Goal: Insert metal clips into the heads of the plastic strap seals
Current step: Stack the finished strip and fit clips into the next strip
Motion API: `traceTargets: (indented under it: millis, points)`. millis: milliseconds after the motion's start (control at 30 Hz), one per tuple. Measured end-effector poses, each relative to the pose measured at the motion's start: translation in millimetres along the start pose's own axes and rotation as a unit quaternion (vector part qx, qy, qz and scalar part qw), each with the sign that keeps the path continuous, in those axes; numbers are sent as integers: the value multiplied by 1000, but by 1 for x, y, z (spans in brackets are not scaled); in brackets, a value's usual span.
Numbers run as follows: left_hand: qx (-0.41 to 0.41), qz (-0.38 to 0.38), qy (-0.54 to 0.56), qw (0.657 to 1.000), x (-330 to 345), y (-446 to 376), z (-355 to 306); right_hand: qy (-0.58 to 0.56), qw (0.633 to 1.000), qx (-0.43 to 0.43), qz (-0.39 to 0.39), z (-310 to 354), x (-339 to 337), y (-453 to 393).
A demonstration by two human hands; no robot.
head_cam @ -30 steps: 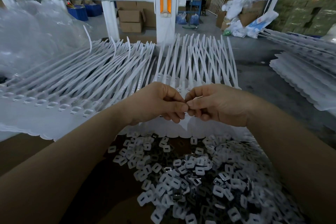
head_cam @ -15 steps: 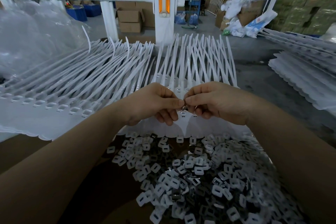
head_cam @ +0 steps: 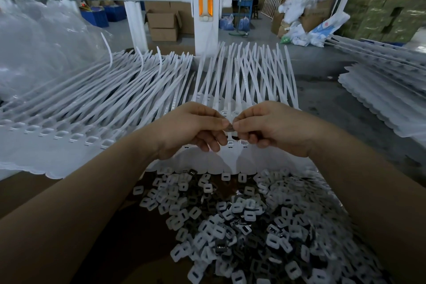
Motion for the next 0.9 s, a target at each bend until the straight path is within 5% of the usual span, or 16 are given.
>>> traceTargets:
  millis: [233,467,667,900]
  points:
    - [41,-29,-59,997,-2,1,-6,-12,1000,-6,-15,2,0,0]
    - [56,-45,-112,991,-2,2,-6,121,991,-24,-53,8,-4,1]
    - [88,-59,-363,926,1,-1,-2,217,968,59,-107,-9,-19,0]
    - [90,-52,-402,910,0,-6,2,253,959,78,-103,-14,-19,-2]
Point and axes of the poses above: each hand's wrist, its own y-axis away from the middle knuckle, its own x-axis out of the palm, z = x × y, the point moved 8 cm from there along -y, towards the middle knuckle, and after that the axes turned 8 degrees about y, right-handed, at the moved point
